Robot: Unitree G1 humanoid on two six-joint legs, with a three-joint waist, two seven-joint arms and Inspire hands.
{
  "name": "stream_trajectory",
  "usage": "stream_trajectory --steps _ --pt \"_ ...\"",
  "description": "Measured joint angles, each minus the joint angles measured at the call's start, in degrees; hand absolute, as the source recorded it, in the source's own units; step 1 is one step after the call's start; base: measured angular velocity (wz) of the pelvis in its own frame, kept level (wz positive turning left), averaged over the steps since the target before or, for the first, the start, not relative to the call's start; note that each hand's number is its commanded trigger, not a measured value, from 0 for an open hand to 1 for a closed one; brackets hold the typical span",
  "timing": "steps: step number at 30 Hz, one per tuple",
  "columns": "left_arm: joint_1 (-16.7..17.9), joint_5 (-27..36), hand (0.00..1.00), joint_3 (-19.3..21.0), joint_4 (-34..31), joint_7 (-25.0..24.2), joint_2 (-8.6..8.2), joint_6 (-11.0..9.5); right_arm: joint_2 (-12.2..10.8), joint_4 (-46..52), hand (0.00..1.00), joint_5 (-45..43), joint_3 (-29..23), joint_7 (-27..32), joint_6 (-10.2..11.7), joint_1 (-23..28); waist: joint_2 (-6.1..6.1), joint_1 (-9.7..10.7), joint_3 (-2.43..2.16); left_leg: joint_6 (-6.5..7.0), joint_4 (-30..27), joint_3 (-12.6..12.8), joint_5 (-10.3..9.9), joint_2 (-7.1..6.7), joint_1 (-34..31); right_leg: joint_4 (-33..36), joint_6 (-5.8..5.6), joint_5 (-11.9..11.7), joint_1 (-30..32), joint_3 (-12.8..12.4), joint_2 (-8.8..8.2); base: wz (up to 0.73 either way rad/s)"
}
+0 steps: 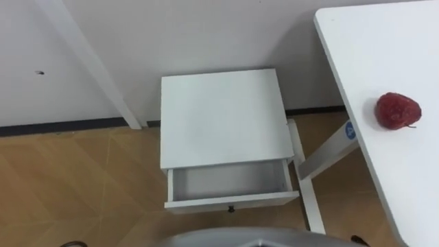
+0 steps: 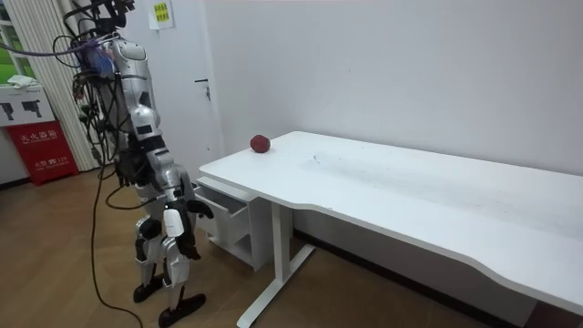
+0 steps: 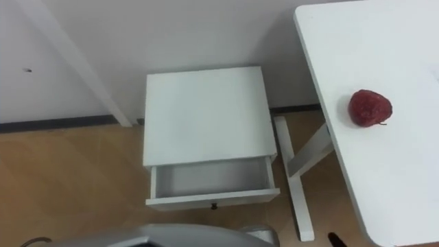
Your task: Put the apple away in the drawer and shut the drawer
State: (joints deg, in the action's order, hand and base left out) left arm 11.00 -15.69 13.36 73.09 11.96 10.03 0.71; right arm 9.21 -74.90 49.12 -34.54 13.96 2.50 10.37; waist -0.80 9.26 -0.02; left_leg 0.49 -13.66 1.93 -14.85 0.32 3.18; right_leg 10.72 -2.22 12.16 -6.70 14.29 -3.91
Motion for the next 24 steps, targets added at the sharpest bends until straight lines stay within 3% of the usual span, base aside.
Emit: stream_trajectory --steps 6,15,17,24 --pt "1.0 0.5 0.0 0.0 -0.8 1.3 0.17 -1.0 0.0 3.6 0.0 5.6 -5.1 7.2 0.8 0.4 -0.75 1.1 -0.43 0.03 0.4 0.8 0.0 0.03 0.1 0.2 -0.02 0.0 0.3 -0.6 -0.05 -0.07" --pt "3.4 0.5 0.0 -0.1 -4.8 1.5 0.44 -1.7 0.3 18.1 0.0 9.4 -5.5 18.9 4.3 1.0 -1.52 1.4 -0.27 0.28 0.9 2.4 0.2 0.08 0.4 1.0 -0.03 0.0 1.3 -2.2 -0.13 -0.08" --pt "3.5 0.5 0.0 -0.1 -4.9 1.6 0.85 -3.1 1.0 20.8 0.0 9.2 -5.5 21.9 6.6 1.0 -1.62 1.4 -0.27 0.28 1.1 2.7 0.2 0.1 0.3 1.1 -0.04 0.0 1.6 -2.6 -0.09 -0.08" --pt "3.7 0.7 0.0 -0.1 -4.6 1.7 1.95 -6.1 3.6 27.2 0.0 8.8 -5.5 32.6 11.5 0.8 -2.43 1.1 -0.23 0.39 1.2 3.0 0.3 0.02 -0.4 2.1 -0.19 0.1 3.2 -3.1 -0.18 -0.03"
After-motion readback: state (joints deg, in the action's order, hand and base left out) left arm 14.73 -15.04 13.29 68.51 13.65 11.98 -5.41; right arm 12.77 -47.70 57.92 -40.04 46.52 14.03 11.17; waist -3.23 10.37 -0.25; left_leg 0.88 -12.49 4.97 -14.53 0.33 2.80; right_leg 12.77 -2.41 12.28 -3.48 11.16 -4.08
